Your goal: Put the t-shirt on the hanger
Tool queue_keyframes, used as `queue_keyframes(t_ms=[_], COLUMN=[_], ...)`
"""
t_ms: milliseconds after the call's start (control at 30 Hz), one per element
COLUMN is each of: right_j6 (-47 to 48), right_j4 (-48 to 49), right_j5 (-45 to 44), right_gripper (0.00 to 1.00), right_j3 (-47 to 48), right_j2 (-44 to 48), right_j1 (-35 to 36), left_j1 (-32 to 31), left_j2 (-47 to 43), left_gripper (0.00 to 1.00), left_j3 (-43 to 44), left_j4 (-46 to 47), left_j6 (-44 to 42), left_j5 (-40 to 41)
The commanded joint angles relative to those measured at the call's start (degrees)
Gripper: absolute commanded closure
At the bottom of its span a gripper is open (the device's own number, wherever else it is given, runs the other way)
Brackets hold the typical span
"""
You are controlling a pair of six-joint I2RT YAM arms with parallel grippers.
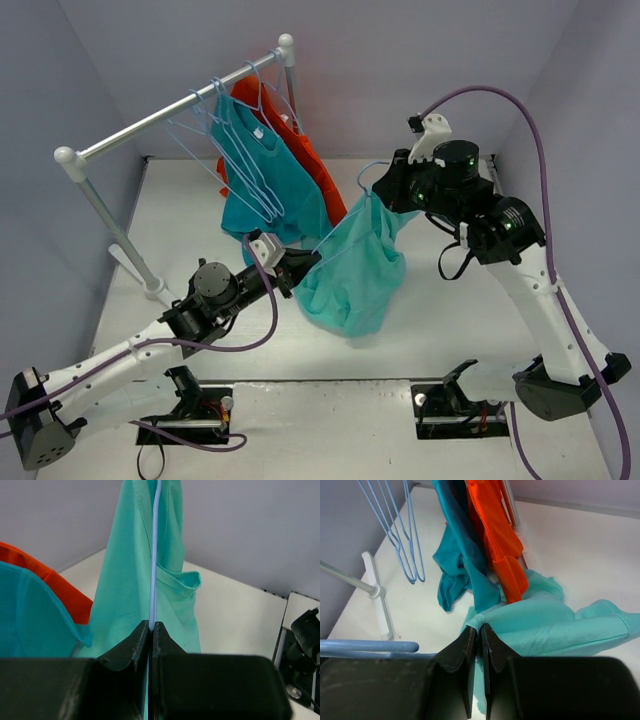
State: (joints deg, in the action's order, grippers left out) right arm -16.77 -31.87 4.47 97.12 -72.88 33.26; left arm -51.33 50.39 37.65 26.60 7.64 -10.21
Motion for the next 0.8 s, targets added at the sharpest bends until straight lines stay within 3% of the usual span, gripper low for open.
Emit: queue_keyframes(t_ms=[0, 400, 767], right_j6=[-1.8, -1.4, 0.7], right_j4=[1.4, 2.5, 2.0], right_j5=[1.0, 2.3, -4.1], right_gripper=[0.94, 0.90, 0.54], right_j3=[3.0, 6.0, 3.9], right_j2=[0.0, -1.0, 2.1], right_j1=[0.3, 0.3, 0.2], left_j1=[-0.3, -0.3, -0.3], left_j2=[-0.1, 7.2, 9.2], left_gripper=[1.00, 1.00, 1.00], left_j3=[3.4, 2.8, 0.3], left_j4=[17.8, 32.1, 40.5], left_j6=[-1.2, 2.5, 3.2], left_j5=[2.1, 2.0, 1.7])
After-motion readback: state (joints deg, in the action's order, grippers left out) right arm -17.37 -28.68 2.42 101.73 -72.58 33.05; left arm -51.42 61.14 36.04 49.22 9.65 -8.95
